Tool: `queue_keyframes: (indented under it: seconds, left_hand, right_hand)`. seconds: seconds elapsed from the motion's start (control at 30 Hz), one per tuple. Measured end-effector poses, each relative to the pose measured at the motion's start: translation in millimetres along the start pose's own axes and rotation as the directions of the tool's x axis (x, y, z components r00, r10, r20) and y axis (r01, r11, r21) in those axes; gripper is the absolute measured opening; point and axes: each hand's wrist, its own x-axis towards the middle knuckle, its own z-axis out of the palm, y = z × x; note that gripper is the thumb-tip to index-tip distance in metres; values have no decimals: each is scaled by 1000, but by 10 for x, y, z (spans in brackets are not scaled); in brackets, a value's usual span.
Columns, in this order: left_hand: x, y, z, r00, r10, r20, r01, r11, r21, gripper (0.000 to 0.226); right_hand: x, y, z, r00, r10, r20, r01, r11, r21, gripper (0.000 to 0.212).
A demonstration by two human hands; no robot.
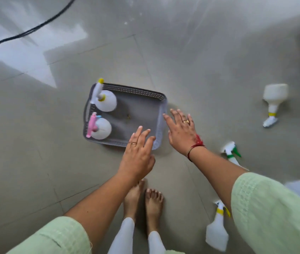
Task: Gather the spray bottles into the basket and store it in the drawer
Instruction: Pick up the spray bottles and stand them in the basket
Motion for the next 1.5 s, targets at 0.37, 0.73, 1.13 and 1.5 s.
queue_keyframes:
  seconds: [0.37, 0.73, 1.13, 1.5]
  left_hand:
    - [-67, 1564, 552, 917, 250, 310, -249, 968, -44, 52]
    - [79, 2162, 1326, 763, 365, 533, -408, 912, -40, 53]
    - [398, 2262, 2112, 664, 366, 652, -435, 898, -61, 53]
    - [329, 2239, 2317, 677, 339, 653, -392, 917, -69, 51]
  right_hand:
    - [-2000, 1602, 627, 883, 439, 163, -465, 867, 182, 50]
    - [-2587, 2126, 1508, 620, 692, 368, -783, 524, 334, 43]
    - [-2637, 2311, 2558, 241, 739, 629, -932, -3, 361, 71]
    - [-2430, 2268, 2891, 183, 767, 615, -941, -44, 334, 63]
